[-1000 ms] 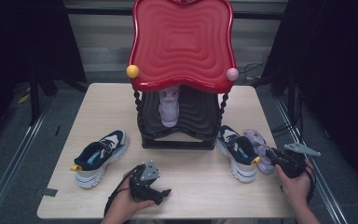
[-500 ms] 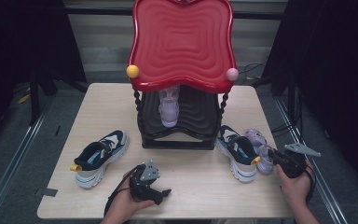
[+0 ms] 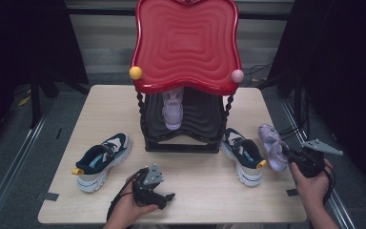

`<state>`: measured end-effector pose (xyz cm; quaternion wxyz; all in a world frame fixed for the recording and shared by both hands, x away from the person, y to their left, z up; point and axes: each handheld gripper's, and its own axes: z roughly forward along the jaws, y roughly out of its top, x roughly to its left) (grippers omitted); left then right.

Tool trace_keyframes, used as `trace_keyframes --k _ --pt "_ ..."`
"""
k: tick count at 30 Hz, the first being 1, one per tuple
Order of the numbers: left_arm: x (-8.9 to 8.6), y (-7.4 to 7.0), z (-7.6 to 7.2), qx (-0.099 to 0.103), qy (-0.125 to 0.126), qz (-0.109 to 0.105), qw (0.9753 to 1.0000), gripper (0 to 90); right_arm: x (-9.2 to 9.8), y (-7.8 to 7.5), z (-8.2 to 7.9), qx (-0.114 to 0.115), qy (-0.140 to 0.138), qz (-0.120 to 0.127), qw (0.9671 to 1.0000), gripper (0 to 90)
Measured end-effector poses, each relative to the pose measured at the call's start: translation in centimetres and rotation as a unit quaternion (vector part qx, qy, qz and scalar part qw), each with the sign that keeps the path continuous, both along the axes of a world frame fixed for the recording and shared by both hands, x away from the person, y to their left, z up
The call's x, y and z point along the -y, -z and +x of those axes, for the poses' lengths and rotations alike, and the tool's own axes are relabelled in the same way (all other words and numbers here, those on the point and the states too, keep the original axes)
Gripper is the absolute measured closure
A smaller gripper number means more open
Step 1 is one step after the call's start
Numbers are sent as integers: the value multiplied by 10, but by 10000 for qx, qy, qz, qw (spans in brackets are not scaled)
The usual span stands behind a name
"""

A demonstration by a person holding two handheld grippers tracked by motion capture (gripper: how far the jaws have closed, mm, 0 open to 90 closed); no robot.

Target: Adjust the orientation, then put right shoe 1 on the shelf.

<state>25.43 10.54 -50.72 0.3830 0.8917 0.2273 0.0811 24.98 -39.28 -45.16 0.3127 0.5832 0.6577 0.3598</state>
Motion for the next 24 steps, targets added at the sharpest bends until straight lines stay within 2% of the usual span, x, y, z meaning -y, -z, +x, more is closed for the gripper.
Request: trace_keyframes --k 11,20,24 --pt "0 0 0 3 9 0 10000 131 -4 -35 0 112 -112 -13 9999 821" --pt "0 0 0 2 8 1 10000 131 -13 -56 -3 260 -246 114 9993 820" --pt "1 0 0 0 3 -6 10000 131 -19 -61 -5 244 -368 44 9990 821"
